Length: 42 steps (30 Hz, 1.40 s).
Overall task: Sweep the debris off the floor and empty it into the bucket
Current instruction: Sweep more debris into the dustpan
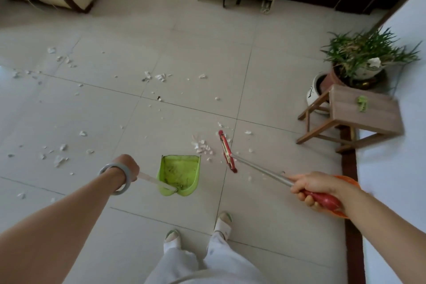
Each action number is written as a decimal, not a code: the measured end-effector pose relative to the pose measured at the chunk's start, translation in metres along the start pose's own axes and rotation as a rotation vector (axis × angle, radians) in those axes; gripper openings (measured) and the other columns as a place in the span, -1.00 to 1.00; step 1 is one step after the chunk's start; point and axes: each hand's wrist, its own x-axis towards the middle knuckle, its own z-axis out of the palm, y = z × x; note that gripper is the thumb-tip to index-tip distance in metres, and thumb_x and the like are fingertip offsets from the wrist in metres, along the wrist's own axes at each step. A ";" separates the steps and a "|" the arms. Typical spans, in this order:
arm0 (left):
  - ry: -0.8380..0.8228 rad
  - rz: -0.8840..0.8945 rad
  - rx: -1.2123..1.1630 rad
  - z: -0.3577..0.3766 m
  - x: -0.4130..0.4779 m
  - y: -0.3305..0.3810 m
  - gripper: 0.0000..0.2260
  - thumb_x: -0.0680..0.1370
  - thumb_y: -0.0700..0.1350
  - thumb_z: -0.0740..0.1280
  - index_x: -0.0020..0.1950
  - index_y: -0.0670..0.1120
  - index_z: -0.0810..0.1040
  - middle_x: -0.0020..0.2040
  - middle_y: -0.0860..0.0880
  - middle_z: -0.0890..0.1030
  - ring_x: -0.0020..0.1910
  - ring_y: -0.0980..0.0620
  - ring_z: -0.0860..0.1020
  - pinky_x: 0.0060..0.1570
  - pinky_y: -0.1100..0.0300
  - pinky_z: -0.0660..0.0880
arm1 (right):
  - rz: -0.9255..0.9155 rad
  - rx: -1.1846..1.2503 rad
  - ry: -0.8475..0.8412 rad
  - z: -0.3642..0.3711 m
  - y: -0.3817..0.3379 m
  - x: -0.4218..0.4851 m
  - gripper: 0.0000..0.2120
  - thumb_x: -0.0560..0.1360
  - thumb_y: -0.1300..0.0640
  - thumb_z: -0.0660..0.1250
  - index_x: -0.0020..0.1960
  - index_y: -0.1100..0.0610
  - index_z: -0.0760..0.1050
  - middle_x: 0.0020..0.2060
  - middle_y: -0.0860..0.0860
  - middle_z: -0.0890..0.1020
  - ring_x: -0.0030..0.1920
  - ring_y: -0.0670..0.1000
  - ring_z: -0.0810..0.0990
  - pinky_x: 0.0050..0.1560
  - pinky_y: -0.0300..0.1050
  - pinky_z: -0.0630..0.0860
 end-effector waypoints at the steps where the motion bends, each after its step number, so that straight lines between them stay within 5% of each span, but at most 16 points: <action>1: 0.023 0.007 0.001 -0.008 0.004 0.006 -0.67 0.62 -0.01 0.13 0.27 -0.11 0.54 0.21 -0.03 0.61 0.22 -0.01 0.56 0.17 0.19 0.46 | 0.007 0.007 0.031 -0.007 0.009 -0.002 -0.48 0.56 0.31 0.20 0.47 0.03 0.26 -0.47 0.05 0.42 -0.64 -0.11 0.37 -0.63 -0.36 0.30; 6: 0.071 0.018 0.002 -0.037 0.026 0.030 -0.68 0.61 -0.03 0.15 0.25 -0.10 0.55 0.19 -0.03 0.61 0.20 -0.01 0.57 0.16 0.19 0.48 | 0.055 0.027 0.145 -0.028 0.042 0.000 -0.54 0.53 0.34 0.19 0.40 0.11 0.34 -0.48 0.06 0.42 -0.63 -0.09 0.38 -0.60 -0.37 0.31; 11: 0.128 0.059 0.025 -0.059 0.043 0.047 -0.68 0.62 -0.06 0.11 0.26 -0.10 0.54 0.21 -0.02 0.60 0.21 0.00 0.56 0.17 0.18 0.47 | 0.181 0.077 0.227 -0.044 0.061 0.018 -0.94 0.52 0.32 0.22 -0.07 0.20 0.44 -0.52 0.04 0.45 -0.64 -0.09 0.41 -0.59 -0.34 0.35; 16: 0.168 0.111 0.137 -0.069 0.055 0.049 -0.67 0.64 -0.07 0.09 0.31 -0.11 0.50 0.25 -0.02 0.57 0.25 0.00 0.54 0.21 0.18 0.45 | 0.299 0.133 0.242 -0.034 0.059 0.037 -0.81 0.51 0.30 0.22 -0.27 0.16 0.39 -0.55 0.03 0.45 -0.60 -0.07 0.42 -0.51 -0.30 0.37; 23: 0.176 0.139 0.178 -0.067 0.066 0.014 -0.68 0.64 -0.06 0.10 0.31 -0.09 0.49 0.25 0.00 0.56 0.26 0.01 0.53 0.20 0.18 0.46 | 0.324 0.292 0.247 0.015 0.013 0.068 -0.86 0.47 0.33 0.18 -0.22 0.14 0.34 -0.61 0.03 0.41 -0.70 -0.07 0.36 -0.62 -0.35 0.32; 30: 0.147 0.117 0.122 -0.038 0.085 -0.047 -0.68 0.64 -0.04 0.11 0.30 -0.09 0.50 0.24 0.00 0.57 0.25 0.01 0.53 0.22 0.18 0.47 | 0.270 0.337 0.183 0.125 -0.073 0.080 -0.78 0.43 0.36 0.18 0.03 0.16 0.39 -0.17 0.13 0.47 -0.37 0.03 0.45 -0.53 -0.28 0.40; 42: 0.058 -0.038 -0.119 0.028 0.086 -0.139 -0.67 0.65 -0.07 0.07 0.32 -0.09 0.49 0.25 0.01 0.55 0.24 0.01 0.53 0.20 0.19 0.48 | 0.170 0.236 0.069 0.261 -0.216 0.079 -0.85 0.50 0.37 0.11 -0.20 0.19 0.28 -0.29 0.11 0.42 -0.38 0.03 0.43 -0.38 -0.17 0.41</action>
